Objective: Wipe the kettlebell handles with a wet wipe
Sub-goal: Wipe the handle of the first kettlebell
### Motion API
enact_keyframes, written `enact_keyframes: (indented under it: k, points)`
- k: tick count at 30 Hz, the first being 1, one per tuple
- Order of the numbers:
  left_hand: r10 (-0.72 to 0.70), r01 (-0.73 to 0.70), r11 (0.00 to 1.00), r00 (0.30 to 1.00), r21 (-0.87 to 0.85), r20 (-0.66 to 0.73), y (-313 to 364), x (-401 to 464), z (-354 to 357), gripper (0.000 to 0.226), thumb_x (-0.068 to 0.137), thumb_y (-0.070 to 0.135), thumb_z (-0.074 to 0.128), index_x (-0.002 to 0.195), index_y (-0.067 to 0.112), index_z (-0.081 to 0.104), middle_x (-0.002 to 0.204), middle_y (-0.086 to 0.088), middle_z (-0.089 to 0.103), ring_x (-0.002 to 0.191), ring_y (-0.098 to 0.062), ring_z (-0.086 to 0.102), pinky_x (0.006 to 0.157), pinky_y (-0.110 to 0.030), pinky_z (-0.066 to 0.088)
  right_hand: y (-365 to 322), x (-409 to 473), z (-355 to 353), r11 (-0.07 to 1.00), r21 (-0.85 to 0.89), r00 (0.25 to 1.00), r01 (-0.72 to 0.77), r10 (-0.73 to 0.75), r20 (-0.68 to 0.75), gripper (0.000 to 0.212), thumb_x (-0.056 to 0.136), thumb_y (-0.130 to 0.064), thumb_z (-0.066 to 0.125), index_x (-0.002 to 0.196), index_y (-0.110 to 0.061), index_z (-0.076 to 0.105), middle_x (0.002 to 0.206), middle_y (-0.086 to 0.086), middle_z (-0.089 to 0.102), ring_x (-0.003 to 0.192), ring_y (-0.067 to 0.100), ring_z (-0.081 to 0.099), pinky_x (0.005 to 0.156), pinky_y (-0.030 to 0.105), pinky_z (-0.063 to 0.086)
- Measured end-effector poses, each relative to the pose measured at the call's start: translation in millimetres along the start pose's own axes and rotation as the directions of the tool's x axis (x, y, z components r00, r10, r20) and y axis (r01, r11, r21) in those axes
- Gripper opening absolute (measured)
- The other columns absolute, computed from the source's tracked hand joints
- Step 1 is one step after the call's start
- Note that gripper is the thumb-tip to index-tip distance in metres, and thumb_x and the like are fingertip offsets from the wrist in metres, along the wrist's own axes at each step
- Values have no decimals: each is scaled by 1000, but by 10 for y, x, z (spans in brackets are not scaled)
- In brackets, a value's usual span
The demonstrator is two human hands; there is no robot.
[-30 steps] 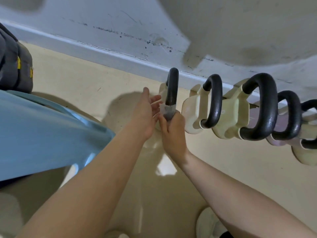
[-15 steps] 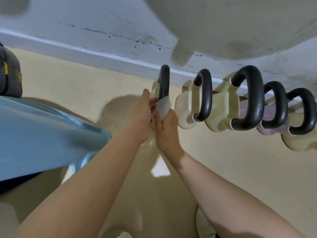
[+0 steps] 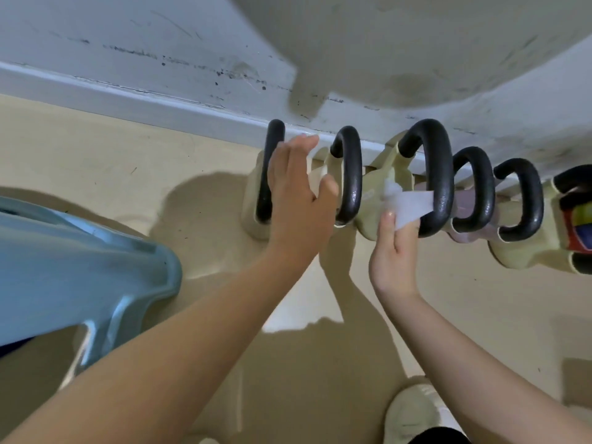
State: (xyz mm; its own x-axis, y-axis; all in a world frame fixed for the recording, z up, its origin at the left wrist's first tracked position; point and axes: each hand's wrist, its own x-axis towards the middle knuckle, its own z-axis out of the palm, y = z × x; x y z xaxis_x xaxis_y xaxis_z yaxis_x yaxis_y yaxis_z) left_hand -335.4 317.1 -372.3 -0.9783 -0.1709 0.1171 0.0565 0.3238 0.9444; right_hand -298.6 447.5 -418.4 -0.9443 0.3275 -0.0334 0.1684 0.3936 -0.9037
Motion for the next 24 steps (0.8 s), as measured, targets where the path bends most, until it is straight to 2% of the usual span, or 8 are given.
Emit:
enact_keyframes:
  k: [4,7,9,13,17,19,21,24]
  points:
    - [-417,458,884,863,-93,286,-53,17,267,28,93,14,40,118,20,51,115,1,53,104,-12,50,92,-22,37,23,-181,139,931,47,874,-361,321,365,38,102,-33,20,126,-19,46,121,-10,50,111,-6,49,89,4,35]
    - [-452,497,867,813,-35,366,-173,-49,299,24,96,19,38,115,18,52,104,4,56,91,-10,51,70,-8,37,-43,21,224,838,189,819,-512,410,403,54,100,-46,12,97,-20,60,92,-7,60,86,-3,59,61,2,42]
    - [-456,499,866,815,-31,356,-248,-82,300,25,96,21,38,115,18,52,97,8,55,87,-10,49,68,-10,37,-139,186,258,747,378,823,-547,397,407,60,97,-55,8,86,-26,59,77,-11,64,67,-6,62,55,7,46]
    - [-522,594,793,776,-133,353,-307,-10,300,18,94,27,40,87,23,56,82,3,61,70,-15,52,67,-31,39,-63,168,258,760,340,823,-554,439,360,58,96,-56,11,108,-24,58,101,-22,57,74,-6,52,69,13,38]
    - [-544,628,765,747,-139,383,-308,19,318,36,94,27,37,126,13,44,87,3,61,87,-17,57,92,-35,44,7,90,292,803,241,818,-546,447,363,58,96,-57,15,102,-25,63,110,-5,64,93,-1,59,89,19,38]
    - [-577,666,726,724,-168,378,-290,74,303,36,95,28,34,126,12,43,85,1,63,79,-16,58,86,-33,45,-77,151,326,818,280,851,-503,413,324,54,95,-58,15,100,-32,62,109,1,65,102,3,60,85,19,39]
    - [-647,742,632,665,-225,374,-250,145,271,34,96,30,32,121,11,47,89,-4,63,69,-16,57,70,-29,47,-152,203,345,858,293,896,-422,346,279,56,91,-62,17,124,-35,53,133,1,55,124,9,47,100,25,35]
    - [-722,822,526,567,-218,396,-194,219,210,33,97,33,29,114,14,50,98,-5,61,69,-18,62,66,-27,51,-133,150,334,965,127,954,-230,197,227,44,101,-40,15,138,-28,35,139,-6,45,132,9,34,110,15,22]
